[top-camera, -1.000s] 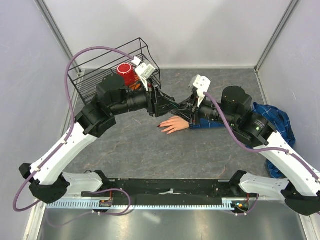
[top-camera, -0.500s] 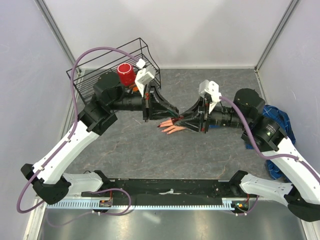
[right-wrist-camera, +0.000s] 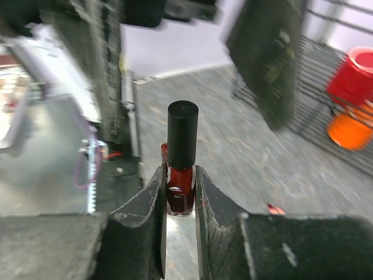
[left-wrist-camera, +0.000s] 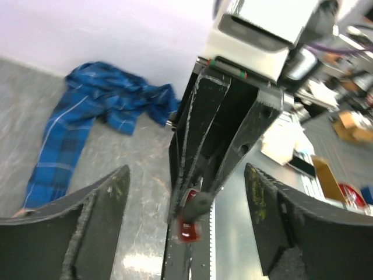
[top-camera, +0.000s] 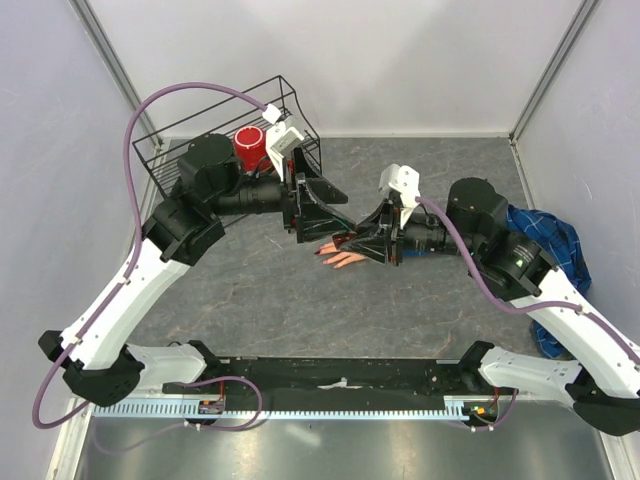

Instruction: Paint the nails

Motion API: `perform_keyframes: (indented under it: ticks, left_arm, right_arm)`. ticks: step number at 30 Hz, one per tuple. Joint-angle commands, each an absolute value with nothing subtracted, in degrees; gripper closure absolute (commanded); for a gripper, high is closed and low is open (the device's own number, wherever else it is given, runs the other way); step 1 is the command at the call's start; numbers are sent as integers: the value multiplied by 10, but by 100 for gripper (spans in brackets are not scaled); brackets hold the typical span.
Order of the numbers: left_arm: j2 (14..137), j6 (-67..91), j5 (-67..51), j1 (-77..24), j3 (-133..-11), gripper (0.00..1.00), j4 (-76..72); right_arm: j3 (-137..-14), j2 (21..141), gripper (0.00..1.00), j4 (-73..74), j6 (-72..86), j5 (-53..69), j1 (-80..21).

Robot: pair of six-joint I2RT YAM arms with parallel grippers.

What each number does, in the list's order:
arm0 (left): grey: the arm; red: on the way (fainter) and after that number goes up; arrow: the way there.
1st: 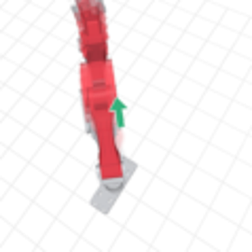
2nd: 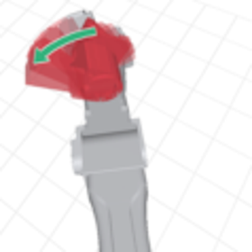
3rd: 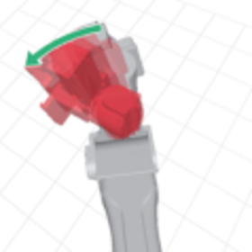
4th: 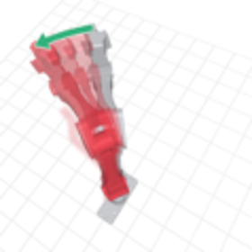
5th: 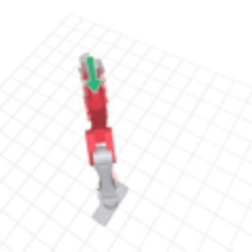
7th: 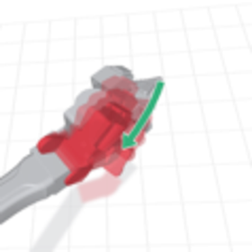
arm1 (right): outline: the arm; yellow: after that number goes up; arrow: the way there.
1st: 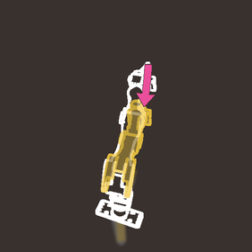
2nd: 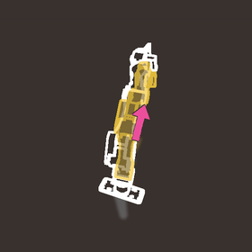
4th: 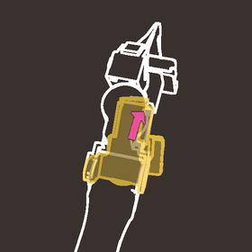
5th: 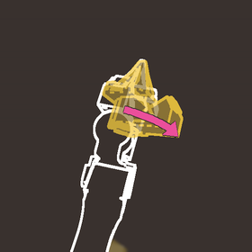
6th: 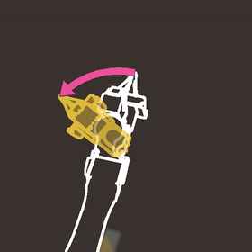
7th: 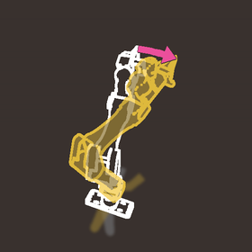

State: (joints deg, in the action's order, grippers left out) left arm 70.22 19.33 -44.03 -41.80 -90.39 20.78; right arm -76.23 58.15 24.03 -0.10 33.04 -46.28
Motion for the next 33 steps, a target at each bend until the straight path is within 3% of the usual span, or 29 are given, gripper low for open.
perform_keyframes:
  ticks: [1,10,12,18,19,22,23,24,27,30,33]
  left_arm:
    - [693,191,-337,-417,-935,23,274]
    - [715,173,-318,-424,-948,39,315]
    - [724,159,-318,-429,-960,48,326]
    - [737,135,-330,-443,-975,55,352]
    - [740,134,-330,-445,-976,58,355]
    - [744,121,-314,-446,-984,91,372]
    - [743,120,-297,-446,-985,98,384]
    - [741,108,-258,-446,-986,98,393]
    - [732,93,-92,-447,-977,98,422]
    - [704,104,90,-447,-901,98,392]
    - [669,133,175,-446,-787,98,330]
  right_arm:
    - [-783,590,100,248,-32,234,-464]
    - [-783,598,100,244,-35,201,-465]
    - [-783,599,100,244,-35,197,-465]
    - [-786,606,100,243,-33,201,-464]
    - [-786,606,100,242,-33,202,-464]
    - [-785,608,100,240,-33,197,-465]
    - [-784,609,96,241,-33,191,-465]
    - [-782,608,72,241,-31,167,-465]
    - [-769,607,27,245,-23,90,-465]
    - [-747,606,10,248,-5,41,-465]
    - [-726,602,6,242,23,18,-465]
